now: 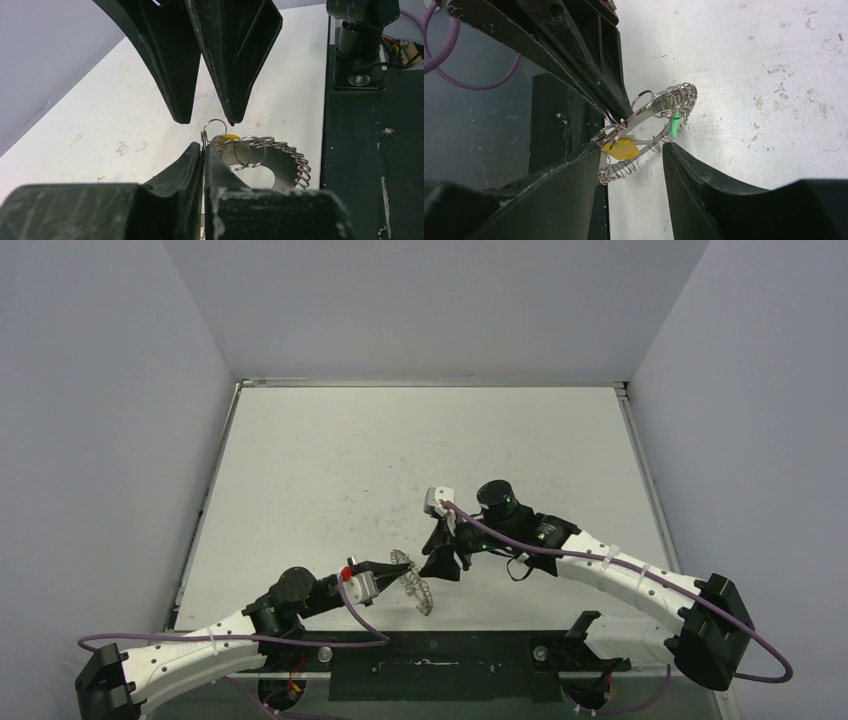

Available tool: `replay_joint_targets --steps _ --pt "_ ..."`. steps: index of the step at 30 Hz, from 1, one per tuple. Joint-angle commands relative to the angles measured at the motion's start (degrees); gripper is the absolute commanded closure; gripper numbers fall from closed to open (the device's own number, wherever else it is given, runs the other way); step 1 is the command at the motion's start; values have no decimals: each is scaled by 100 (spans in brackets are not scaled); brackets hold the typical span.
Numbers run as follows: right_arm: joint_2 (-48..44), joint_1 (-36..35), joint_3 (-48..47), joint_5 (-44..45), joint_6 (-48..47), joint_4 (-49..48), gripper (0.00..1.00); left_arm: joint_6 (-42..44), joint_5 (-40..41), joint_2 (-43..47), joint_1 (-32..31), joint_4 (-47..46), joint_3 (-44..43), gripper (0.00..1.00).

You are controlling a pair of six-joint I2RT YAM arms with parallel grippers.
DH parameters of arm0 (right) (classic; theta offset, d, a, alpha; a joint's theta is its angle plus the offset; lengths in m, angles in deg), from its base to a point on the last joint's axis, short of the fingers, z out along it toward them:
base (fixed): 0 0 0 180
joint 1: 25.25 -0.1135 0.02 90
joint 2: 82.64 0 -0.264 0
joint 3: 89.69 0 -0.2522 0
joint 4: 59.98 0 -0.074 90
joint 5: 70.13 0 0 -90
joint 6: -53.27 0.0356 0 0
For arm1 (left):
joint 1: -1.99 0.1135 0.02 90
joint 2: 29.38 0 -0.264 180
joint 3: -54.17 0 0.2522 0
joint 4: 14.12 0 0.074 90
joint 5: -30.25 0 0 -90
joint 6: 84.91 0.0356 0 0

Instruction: Put the keys on the keyring

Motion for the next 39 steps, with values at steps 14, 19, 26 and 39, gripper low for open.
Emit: replay_joint_targets --steps 14,19,26,39 --pt "303 19 -147 -606 -101 -311 85 -45 20 -18 -22 -372 -70 100" --pt "329 18 -144 -620 -179 -265 100 -38 20 -17 -22 -388 -70 100" --pt "586 19 -147 -553 -253 -233 100 -31 -14 -30 -22 -538 -27 100" --pt "641 19 -122 -442 -246 -517 85 21 -95 -10 -22 -476 -8 100"
